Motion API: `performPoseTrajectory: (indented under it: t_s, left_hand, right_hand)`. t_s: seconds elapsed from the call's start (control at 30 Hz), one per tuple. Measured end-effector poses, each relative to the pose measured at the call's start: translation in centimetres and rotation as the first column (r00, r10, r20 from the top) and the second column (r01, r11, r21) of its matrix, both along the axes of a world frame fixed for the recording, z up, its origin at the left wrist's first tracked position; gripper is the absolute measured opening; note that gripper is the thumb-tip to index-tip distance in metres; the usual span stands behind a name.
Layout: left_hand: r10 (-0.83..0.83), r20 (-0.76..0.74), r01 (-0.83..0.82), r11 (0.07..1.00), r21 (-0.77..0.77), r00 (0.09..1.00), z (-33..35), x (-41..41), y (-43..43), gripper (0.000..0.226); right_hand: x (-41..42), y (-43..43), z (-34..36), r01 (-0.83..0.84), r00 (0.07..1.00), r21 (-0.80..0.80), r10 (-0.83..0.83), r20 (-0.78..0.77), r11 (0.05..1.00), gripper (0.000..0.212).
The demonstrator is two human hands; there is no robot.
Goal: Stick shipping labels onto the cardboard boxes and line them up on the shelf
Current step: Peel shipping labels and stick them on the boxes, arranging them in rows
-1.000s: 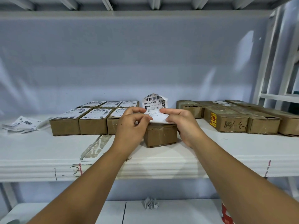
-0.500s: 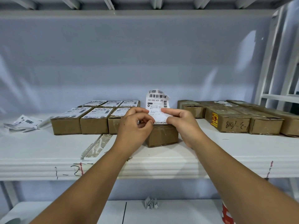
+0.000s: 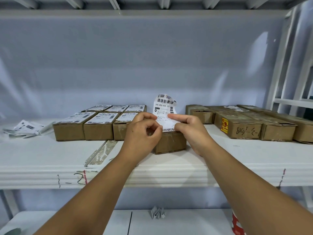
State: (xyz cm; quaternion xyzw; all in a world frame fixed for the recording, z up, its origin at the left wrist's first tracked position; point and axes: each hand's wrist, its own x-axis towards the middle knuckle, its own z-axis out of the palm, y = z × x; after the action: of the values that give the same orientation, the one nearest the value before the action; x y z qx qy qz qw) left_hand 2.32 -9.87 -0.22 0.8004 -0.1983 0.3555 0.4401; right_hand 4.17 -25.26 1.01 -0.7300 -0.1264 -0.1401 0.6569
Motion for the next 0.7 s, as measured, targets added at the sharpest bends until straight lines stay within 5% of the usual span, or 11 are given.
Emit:
performPoseTrajectory:
  t_s: [0.37, 0.7]
  left_hand:
    - [0.041, 0.122, -0.072, 0.963, 0.26, 0.992, -0.34, 0.42, 0.23, 0.021]
    - [0.009, 0.155, -0.056, 0.951, 0.305, 0.988, -0.66, 0.06, 0.18, 0.022]
  right_hand:
    - [0.38, 0.34, -0.64, 0.131, 0.987, -0.309, -0.095, 0.128, 0.942, 0.035]
    - [0.04, 0.27, -0.34, 0.091, 0.996, -0.269, -0.087, 0.029, 0.959, 0.026]
